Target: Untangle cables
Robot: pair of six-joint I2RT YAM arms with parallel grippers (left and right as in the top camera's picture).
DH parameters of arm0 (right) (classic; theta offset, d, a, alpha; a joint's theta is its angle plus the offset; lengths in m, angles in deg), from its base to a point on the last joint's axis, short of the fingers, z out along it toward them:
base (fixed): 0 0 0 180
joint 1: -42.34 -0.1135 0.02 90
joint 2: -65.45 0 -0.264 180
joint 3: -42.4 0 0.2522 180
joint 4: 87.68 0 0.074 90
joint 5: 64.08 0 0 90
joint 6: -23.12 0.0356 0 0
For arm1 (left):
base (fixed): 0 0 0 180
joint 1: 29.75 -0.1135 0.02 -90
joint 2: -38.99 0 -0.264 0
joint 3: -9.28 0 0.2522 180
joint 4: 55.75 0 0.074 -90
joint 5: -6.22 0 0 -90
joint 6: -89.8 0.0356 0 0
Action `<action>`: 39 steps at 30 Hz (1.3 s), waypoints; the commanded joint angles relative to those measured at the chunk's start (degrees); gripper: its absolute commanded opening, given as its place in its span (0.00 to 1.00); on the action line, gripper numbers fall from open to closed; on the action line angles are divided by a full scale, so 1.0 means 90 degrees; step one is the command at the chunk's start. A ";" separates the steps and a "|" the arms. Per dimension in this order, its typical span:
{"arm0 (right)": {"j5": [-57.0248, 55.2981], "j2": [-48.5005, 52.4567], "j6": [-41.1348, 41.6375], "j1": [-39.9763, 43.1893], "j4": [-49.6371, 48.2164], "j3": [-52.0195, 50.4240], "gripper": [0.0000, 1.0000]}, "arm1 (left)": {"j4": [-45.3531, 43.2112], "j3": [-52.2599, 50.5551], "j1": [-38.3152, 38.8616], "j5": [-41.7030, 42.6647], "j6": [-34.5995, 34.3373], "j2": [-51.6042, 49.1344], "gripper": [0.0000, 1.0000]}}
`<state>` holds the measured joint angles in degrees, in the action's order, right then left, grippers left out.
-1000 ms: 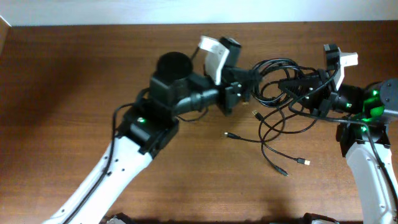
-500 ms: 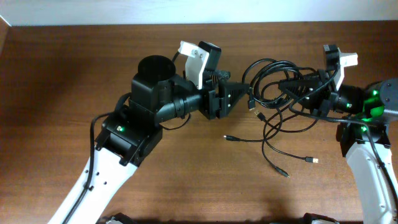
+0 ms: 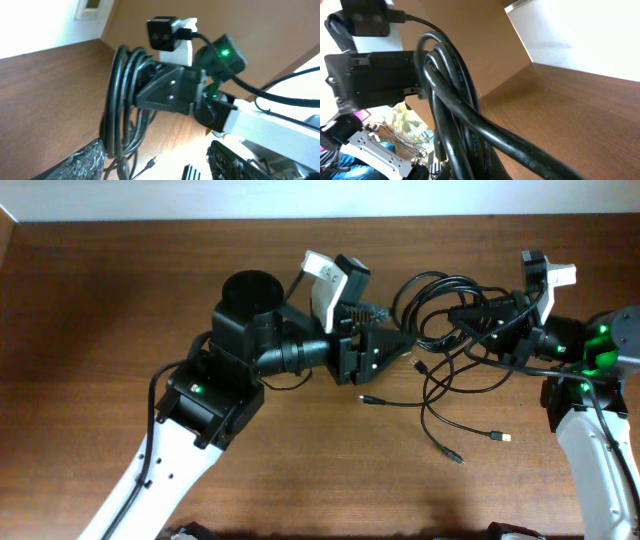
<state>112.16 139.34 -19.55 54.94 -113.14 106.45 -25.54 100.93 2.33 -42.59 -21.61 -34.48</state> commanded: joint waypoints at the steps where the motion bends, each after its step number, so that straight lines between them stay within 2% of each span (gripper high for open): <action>1: -0.0129 -0.0024 -0.0046 0.0019 -0.0024 0.0002 0.04 | -0.0199 0.0017 0.0287 0.0044 0.0078 0.0053 0.69; 15: -0.0080 -0.0024 -0.0044 0.0019 -0.0022 0.0002 0.04 | -0.0408 0.0017 0.0478 -0.0294 0.0051 -0.0636 0.73; 16: -0.0075 -0.0024 -0.0044 0.0019 -0.0022 0.0002 0.04 | -0.0508 0.0019 0.0498 -0.0291 0.0049 -0.0636 0.68; 18: 0.0022 -0.0024 -0.0041 0.0019 -0.0022 0.0002 0.04 | -0.0772 0.0017 0.0595 -0.0323 0.0049 -0.0636 0.49; 19: 0.0068 -0.0024 -0.0041 0.0019 -0.0019 0.0002 0.04 | -0.0850 0.0017 0.0673 -0.0442 0.0049 -0.0636 0.43; 23: 0.0066 -0.0024 -0.0044 0.0019 -0.0022 0.0002 0.04 | -0.0872 0.0017 0.0908 -0.0578 0.0051 -0.0809 0.38; 25: 0.0066 -0.0024 -0.0044 0.0019 -0.0022 0.0002 0.04 | -0.0935 0.0019 0.0908 -0.0576 0.0012 -0.0811 0.21; 26: 0.0068 -0.0024 -0.0044 0.0019 -0.0019 0.0002 0.04 | -0.1134 0.0019 0.0906 -0.0578 -0.0318 -0.0811 0.08; 28: 0.0066 -0.0024 -0.0044 0.0019 -0.0019 0.0002 0.04 | -0.1739 0.0019 0.0906 -0.0573 -0.1047 -0.0811 0.00; 31: 0.0087 -0.0024 -0.0044 0.0019 -0.0022 0.0002 0.04 | -0.2161 0.0019 0.0826 -0.0556 -0.1562 -0.0811 0.00; 35: 0.0087 -0.0024 -0.0046 0.0019 -0.0022 0.0002 0.04 | -0.2161 0.0019 0.0425 -0.0491 -0.2220 -0.0709 0.00; 39: 0.0087 -0.0024 -0.0046 0.0019 -0.0022 0.0002 0.04 | -0.2169 0.0019 -0.0204 -0.0330 -0.3973 -0.0464 0.00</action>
<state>112.99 139.34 -19.53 54.72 -113.38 106.47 -43.44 100.58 4.47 -44.64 -46.02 -42.33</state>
